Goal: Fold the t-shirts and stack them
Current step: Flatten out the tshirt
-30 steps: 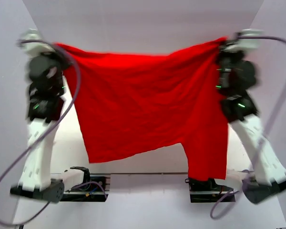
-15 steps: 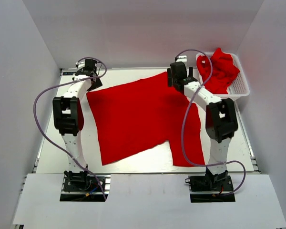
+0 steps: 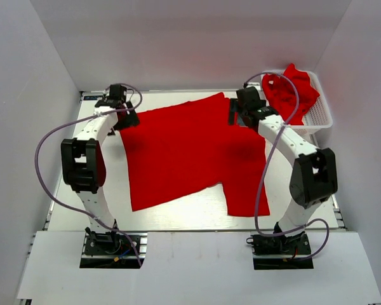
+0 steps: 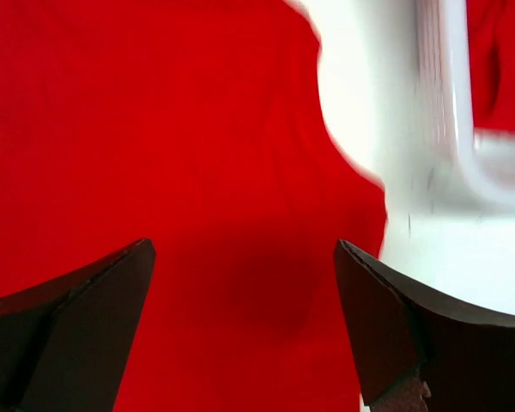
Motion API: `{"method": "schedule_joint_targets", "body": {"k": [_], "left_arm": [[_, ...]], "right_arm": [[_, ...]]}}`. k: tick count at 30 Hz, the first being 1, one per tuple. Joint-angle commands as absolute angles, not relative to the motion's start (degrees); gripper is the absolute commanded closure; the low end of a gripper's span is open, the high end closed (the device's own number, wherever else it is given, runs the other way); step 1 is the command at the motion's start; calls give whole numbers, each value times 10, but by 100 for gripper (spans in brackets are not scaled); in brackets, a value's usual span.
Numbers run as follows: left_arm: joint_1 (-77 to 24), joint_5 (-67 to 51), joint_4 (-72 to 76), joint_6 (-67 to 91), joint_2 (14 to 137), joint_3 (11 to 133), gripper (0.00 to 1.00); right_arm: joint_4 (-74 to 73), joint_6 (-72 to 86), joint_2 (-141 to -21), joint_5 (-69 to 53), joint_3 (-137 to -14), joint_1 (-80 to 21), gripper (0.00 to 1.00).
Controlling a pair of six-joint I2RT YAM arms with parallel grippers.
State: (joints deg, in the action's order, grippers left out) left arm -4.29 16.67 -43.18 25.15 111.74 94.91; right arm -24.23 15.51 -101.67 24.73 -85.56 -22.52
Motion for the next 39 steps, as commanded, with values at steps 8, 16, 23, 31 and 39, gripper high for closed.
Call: {"method": "schedule_joint_targets", "body": {"k": [8, 16, 23, 31, 39], "left_arm": [[-63, 18, -353, 265, 1005, 741, 0], [-63, -7, -332, 260, 1093, 794, 0], [-51, 10, -383, 249, 1229, 926, 0], [-46, 2, -436, 210, 1398, 1147, 0], [-40, -4, -472, 179, 1355, 1238, 0]], "right_arm": [[-239, 221, -940, 147, -687, -222, 10], [-210, 221, -1036, 112, -716, -221, 10], [-210, 236, -1121, 94, -779, -221, 10], [-218, 235, -1208, 87, -873, -216, 10], [-268, 184, -1195, 99, -985, -212, 10]]}}
